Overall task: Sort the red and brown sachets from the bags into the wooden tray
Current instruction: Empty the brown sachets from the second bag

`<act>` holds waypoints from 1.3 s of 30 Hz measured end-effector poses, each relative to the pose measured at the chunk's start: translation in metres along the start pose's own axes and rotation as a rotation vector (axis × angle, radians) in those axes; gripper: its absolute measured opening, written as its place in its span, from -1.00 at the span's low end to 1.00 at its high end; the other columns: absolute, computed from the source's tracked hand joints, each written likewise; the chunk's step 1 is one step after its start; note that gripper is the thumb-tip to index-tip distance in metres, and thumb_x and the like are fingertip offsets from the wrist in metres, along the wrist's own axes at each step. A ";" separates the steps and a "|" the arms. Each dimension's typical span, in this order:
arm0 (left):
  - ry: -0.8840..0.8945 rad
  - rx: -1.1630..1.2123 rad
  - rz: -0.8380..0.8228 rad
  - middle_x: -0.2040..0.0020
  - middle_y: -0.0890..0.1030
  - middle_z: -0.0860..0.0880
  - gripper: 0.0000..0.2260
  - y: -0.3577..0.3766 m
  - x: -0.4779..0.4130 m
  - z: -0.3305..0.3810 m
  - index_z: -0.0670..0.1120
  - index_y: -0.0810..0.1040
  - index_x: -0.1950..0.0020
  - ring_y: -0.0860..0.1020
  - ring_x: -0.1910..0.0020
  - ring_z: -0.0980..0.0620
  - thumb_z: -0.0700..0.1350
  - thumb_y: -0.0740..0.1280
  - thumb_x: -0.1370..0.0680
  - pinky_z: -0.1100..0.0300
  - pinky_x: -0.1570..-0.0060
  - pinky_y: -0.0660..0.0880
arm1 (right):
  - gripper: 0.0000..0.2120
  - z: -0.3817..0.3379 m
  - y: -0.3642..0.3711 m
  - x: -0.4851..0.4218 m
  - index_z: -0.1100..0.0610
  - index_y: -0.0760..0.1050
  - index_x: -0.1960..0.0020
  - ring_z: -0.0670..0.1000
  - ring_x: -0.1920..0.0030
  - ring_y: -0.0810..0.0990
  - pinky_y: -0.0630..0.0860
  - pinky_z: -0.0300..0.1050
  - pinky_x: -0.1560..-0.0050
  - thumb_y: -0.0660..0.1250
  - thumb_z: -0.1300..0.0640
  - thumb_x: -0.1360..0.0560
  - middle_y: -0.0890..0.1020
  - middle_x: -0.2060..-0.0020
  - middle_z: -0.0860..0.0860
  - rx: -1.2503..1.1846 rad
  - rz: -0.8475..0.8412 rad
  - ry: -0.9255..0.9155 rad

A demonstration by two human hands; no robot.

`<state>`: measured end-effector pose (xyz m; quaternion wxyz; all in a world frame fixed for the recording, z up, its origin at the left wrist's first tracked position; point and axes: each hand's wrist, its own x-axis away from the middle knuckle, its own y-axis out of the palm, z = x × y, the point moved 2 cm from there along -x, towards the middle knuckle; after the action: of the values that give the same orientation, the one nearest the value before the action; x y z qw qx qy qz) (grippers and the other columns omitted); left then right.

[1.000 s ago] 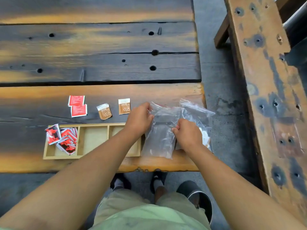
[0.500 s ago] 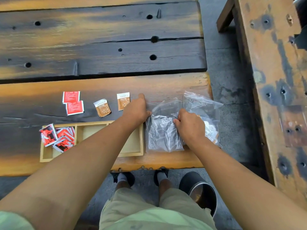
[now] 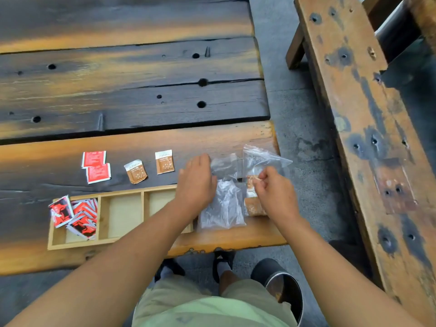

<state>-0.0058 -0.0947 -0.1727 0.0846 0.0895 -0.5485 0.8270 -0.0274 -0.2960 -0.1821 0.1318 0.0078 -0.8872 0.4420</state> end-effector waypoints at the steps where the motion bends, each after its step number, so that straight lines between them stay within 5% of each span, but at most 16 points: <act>1: 0.031 0.081 -0.047 -0.14 0.51 -0.11 -0.76 0.004 0.003 0.011 -0.12 0.41 -0.21 0.50 -0.10 -0.12 -0.12 0.30 -0.57 -0.03 -0.09 0.47 | -0.91 0.009 -0.008 0.002 0.06 0.43 0.04 0.03 0.24 0.55 0.47 -0.04 0.27 0.32 0.08 -0.55 0.58 0.27 -0.05 -0.016 0.039 0.027; 6: -0.109 0.537 -0.266 -0.03 0.58 -0.06 -0.80 0.031 0.011 0.051 -0.11 0.52 -0.19 0.50 0.15 0.04 -0.26 0.30 -0.57 0.26 0.24 0.42 | -0.76 0.055 -0.024 0.010 0.10 0.43 -0.11 0.09 -0.03 0.53 0.47 -0.02 0.06 0.38 0.04 -0.51 0.51 -0.01 0.02 0.075 0.062 0.138; 9: -0.168 0.629 -0.307 -0.10 0.58 -0.06 -0.74 0.044 0.013 0.064 -0.11 0.50 -0.24 0.56 0.06 -0.02 -0.27 0.34 -0.56 0.10 0.06 0.58 | -0.49 0.073 -0.018 0.016 0.16 0.38 -0.31 0.13 -0.20 0.47 0.48 0.08 -0.19 0.43 -0.05 -0.48 0.47 -0.19 0.11 0.054 0.017 0.237; 13: -0.145 0.513 -0.355 -0.11 0.59 -0.07 -0.72 0.052 0.019 0.069 -0.16 0.53 -0.26 0.58 -0.05 -0.08 -0.24 0.37 -0.55 0.05 -0.11 0.54 | -0.43 0.078 -0.004 0.014 0.19 0.40 -0.33 0.10 -0.03 0.59 0.51 0.01 0.01 0.45 -0.09 -0.46 0.60 -0.03 0.09 -0.159 -0.091 0.378; 17: -0.094 0.519 -0.363 0.34 0.45 0.08 -0.84 0.052 0.026 0.070 -0.04 0.52 0.10 0.46 0.33 0.10 -0.30 0.36 -0.54 0.19 0.26 0.46 | -0.51 0.071 0.003 0.013 0.17 0.44 -0.26 0.09 -0.03 0.58 0.48 -0.04 0.04 0.47 -0.04 -0.45 0.59 -0.02 0.04 -0.278 -0.091 0.404; 21: -0.078 0.567 -0.391 0.36 0.41 0.06 -0.80 0.050 0.028 0.077 -0.03 0.51 0.03 0.44 0.35 0.09 -0.34 0.36 -0.52 0.19 0.23 0.44 | -0.82 0.059 0.003 0.012 0.13 0.47 0.03 0.02 0.21 0.45 0.34 -0.10 0.28 0.44 0.11 -0.46 0.46 0.24 -0.04 -0.290 -0.059 0.336; 25: -0.079 0.615 -0.395 0.44 0.37 0.15 -0.89 0.050 0.031 0.080 -0.16 0.56 0.14 0.39 0.49 0.26 -0.35 0.34 -0.53 0.35 0.39 0.31 | -0.82 0.054 0.000 0.017 0.01 0.40 0.16 0.01 0.32 0.47 0.41 -0.05 0.25 0.38 0.21 -0.46 0.56 0.28 0.07 -0.469 -0.055 0.367; 31: -0.158 0.793 -0.269 0.07 0.61 0.08 -0.80 0.036 0.036 0.079 -0.08 0.61 -0.11 0.59 0.08 0.09 -0.07 0.45 -0.52 0.21 0.01 0.55 | -0.89 0.033 -0.040 0.035 0.20 0.46 0.02 0.04 0.20 0.64 0.56 -0.10 0.19 0.31 0.38 -0.53 0.69 0.12 0.13 -0.782 -0.050 0.335; 36: -0.195 0.985 -0.149 -0.02 0.67 0.02 -0.82 -0.007 0.049 0.061 -0.06 0.62 -0.02 0.63 0.02 0.07 0.01 0.45 -0.51 0.28 0.13 0.53 | -0.80 -0.005 -0.062 0.050 0.29 0.49 -0.14 0.07 0.15 0.71 0.64 -0.11 0.19 0.32 0.42 -0.53 0.73 0.07 0.18 -0.968 -0.093 0.251; 39: -0.288 1.115 -0.107 -0.14 0.63 -0.04 -0.77 -0.035 0.062 0.040 -0.09 0.55 -0.07 0.64 -0.03 0.00 -0.03 0.47 -0.50 0.13 0.06 0.59 | -0.78 -0.041 -0.065 0.060 0.23 0.52 -0.13 0.04 0.17 0.72 0.63 -0.13 0.21 0.32 0.42 -0.52 0.74 0.09 0.12 -1.044 -0.178 0.185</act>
<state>-0.0553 -0.1157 -0.1117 -0.0091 0.2600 -0.0306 0.9651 -0.0676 -0.2972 -0.0927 0.2327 -0.0228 -0.9696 -0.0717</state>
